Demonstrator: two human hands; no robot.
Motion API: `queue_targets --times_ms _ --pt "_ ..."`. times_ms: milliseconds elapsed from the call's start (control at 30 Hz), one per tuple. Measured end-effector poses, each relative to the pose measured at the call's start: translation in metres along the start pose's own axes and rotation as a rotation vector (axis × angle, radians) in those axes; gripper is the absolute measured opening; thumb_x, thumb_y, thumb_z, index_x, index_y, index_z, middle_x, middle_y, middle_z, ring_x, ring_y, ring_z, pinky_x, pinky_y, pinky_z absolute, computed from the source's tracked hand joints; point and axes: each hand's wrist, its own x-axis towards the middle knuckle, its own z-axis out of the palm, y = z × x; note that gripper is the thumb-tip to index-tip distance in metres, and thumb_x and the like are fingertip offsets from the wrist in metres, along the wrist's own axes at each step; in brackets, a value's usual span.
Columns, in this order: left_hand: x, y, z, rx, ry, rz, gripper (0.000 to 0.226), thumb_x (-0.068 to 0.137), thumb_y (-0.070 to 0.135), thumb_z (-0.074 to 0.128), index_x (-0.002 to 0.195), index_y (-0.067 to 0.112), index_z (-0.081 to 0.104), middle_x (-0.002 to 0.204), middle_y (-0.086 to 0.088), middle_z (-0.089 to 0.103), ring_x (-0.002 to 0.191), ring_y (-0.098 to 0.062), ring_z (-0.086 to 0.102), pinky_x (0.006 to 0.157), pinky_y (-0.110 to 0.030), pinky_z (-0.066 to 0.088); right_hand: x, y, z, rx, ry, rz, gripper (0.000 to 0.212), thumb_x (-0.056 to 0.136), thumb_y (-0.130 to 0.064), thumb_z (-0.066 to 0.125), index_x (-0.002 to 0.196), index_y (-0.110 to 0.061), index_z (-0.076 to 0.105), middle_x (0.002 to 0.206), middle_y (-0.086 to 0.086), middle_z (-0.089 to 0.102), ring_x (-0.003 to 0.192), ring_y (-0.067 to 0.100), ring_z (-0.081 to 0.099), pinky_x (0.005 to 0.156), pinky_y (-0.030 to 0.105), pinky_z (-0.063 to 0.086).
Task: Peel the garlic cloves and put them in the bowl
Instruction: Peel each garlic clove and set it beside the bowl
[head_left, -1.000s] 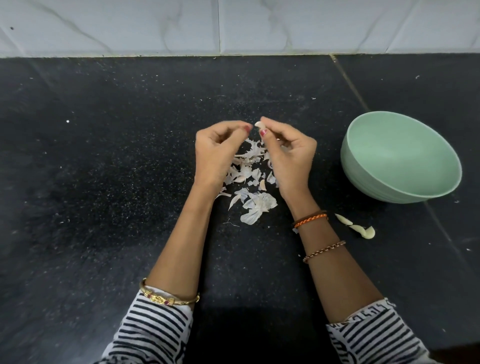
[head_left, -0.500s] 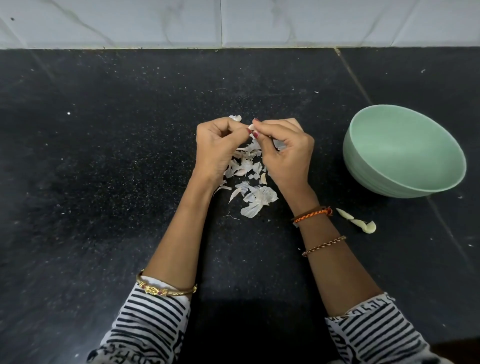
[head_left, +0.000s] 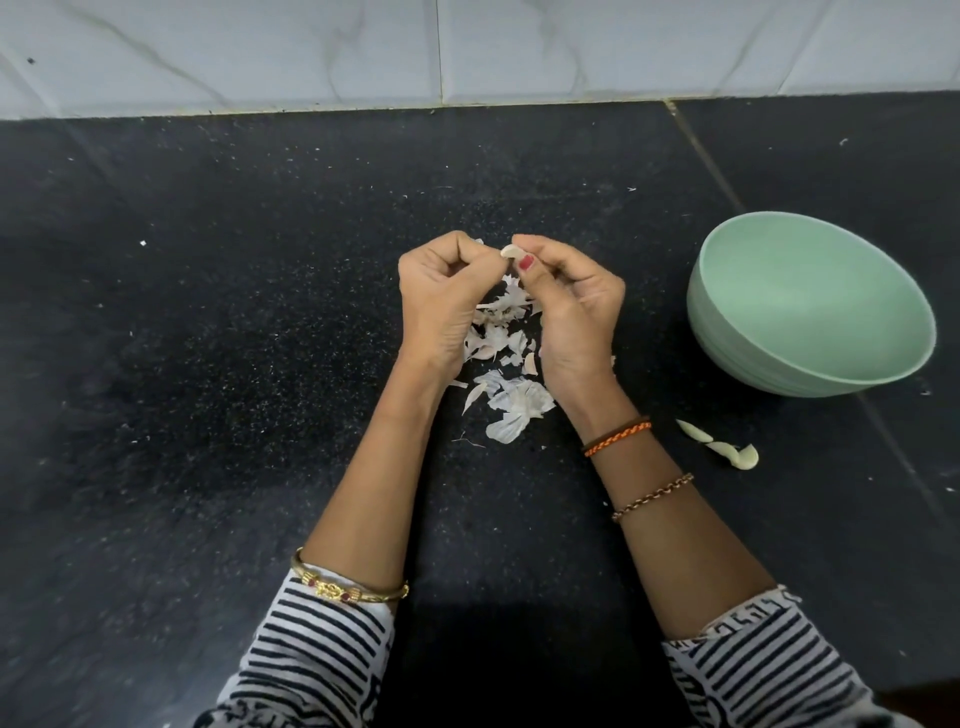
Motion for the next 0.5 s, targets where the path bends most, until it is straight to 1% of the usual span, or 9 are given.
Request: queue_targets --times_ms 67,100,167,233,267,333,400,433,500 --pt "-0.001 -0.001 0.0 0.041 0.015 0.01 0.024 0.063 0.0 0.06 0.047 0.015 0.052 0.046 0.011 0.049 0.049 -0.001 0.042 0.055 -0.017 0.04 0.001 -0.002 0.002 0.084 0.025 0.092 0.025 0.084 0.013 0.054 0.08 -0.008 0.066 0.071 -0.01 0.07 0.074 0.0 0.064 0.069 0.014 0.049" --pt "-0.001 0.0 0.0 0.07 0.024 0.02 0.02 0.064 -0.001 0.059 0.049 0.011 0.051 0.048 0.008 0.049 0.05 -0.002 0.042 0.055 -0.017 0.04 0.003 -0.003 0.001 0.122 0.051 0.12 0.024 0.085 0.011 0.053 0.079 -0.008 0.066 0.071 -0.009 0.07 0.072 0.0 0.064 0.068 0.013 0.048" --pt "-0.001 0.002 -0.003 0.091 0.081 0.039 0.014 0.065 0.001 0.058 0.054 0.008 0.052 0.053 0.001 0.049 0.053 -0.004 0.043 0.056 -0.017 0.041 0.008 -0.005 -0.002 0.166 0.113 0.15 0.021 0.086 0.009 0.053 0.081 -0.006 0.066 0.071 -0.009 0.07 0.066 -0.002 0.062 0.065 0.012 0.046" --pt "0.001 0.004 -0.008 0.077 0.135 0.059 0.014 0.07 0.003 0.058 0.057 0.007 0.052 0.055 0.001 0.048 0.053 -0.002 0.042 0.057 -0.016 0.04 0.009 -0.004 -0.005 0.125 0.137 0.151 0.017 0.086 0.008 0.054 0.086 -0.004 0.066 0.073 -0.009 0.07 0.066 -0.003 0.061 0.063 0.011 0.046" --pt "0.002 0.003 -0.01 0.1 0.119 0.074 0.016 0.072 0.004 0.056 0.057 0.006 0.052 0.055 0.002 0.047 0.053 -0.001 0.041 0.056 -0.016 0.038 0.008 -0.004 -0.006 0.088 0.122 0.149 0.016 0.086 0.008 0.054 0.091 -0.002 0.066 0.075 -0.009 0.07 0.067 -0.004 0.062 0.064 0.011 0.046" --pt "0.0 -0.001 -0.009 0.197 0.044 0.102 0.023 0.076 0.006 0.051 0.054 0.001 0.048 0.053 0.002 0.041 0.052 -0.002 0.035 0.053 -0.017 0.033 0.005 -0.003 -0.004 0.013 0.067 0.129 0.022 0.087 0.008 0.054 0.105 -0.001 0.064 0.082 -0.005 0.068 0.072 -0.003 0.063 0.07 0.012 0.048" --pt "-0.001 -0.006 -0.009 0.284 0.006 0.096 0.033 0.078 0.013 0.054 0.049 0.003 0.041 0.048 0.007 0.035 0.049 -0.003 0.029 0.05 -0.019 0.028 0.003 -0.003 -0.004 -0.067 0.042 0.069 0.026 0.087 0.007 0.055 0.111 -0.002 0.061 0.086 -0.003 0.066 0.076 -0.003 0.063 0.074 0.013 0.049" --pt "-0.001 -0.007 -0.009 0.322 -0.005 0.095 0.037 0.079 0.019 0.058 0.049 0.004 0.042 0.048 0.008 0.036 0.049 -0.004 0.03 0.049 -0.02 0.028 0.004 -0.002 -0.004 -0.114 0.037 0.027 0.025 0.087 0.006 0.056 0.109 -0.003 0.062 0.086 -0.004 0.066 0.078 -0.003 0.063 0.074 0.014 0.049" --pt "0.0 -0.008 -0.011 0.361 -0.014 0.098 0.03 0.08 0.026 0.063 0.057 0.007 0.057 0.054 0.002 0.051 0.054 -0.008 0.04 0.052 -0.021 0.035 0.005 0.0 -0.005 -0.182 0.02 -0.036 0.024 0.086 0.005 0.058 0.106 -0.008 0.064 0.085 -0.009 0.067 0.079 0.002 0.064 0.073 0.016 0.05"
